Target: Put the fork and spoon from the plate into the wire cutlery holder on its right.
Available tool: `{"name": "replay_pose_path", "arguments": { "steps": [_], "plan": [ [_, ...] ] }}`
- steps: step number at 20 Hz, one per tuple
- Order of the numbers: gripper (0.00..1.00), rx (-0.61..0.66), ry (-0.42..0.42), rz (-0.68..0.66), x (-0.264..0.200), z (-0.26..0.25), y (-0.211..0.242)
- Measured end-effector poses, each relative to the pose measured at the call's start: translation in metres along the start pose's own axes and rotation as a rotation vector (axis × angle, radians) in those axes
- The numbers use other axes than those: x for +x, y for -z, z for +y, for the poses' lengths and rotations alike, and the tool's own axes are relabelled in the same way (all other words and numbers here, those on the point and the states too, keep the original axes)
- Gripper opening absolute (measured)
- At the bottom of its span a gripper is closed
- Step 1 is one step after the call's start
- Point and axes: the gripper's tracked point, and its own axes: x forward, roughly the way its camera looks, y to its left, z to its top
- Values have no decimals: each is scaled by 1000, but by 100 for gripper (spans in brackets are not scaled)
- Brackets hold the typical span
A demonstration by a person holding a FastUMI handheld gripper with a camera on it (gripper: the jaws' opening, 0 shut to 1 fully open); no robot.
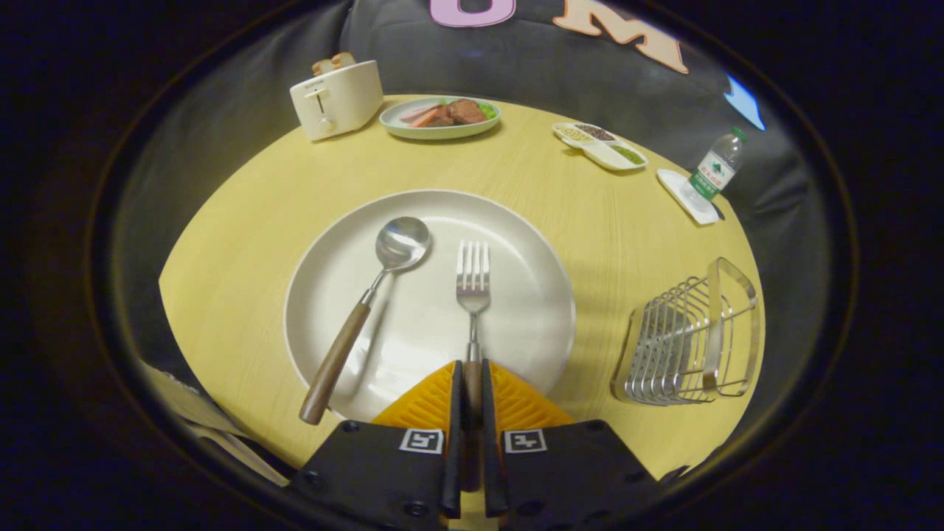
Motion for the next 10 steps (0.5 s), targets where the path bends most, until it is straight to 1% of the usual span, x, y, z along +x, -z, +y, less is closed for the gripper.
{"name": "replay_pose_path", "arguments": {
  "steps": [1,3,5,10],
  "plan": [
    [15,20,-27,12,0,3,3],
    [13,32,-11,11,0,-2,2],
    [11,33,-24,18,-3,1,3],
    [11,22,-14,0,-22,-4,-5]
  ]
}}
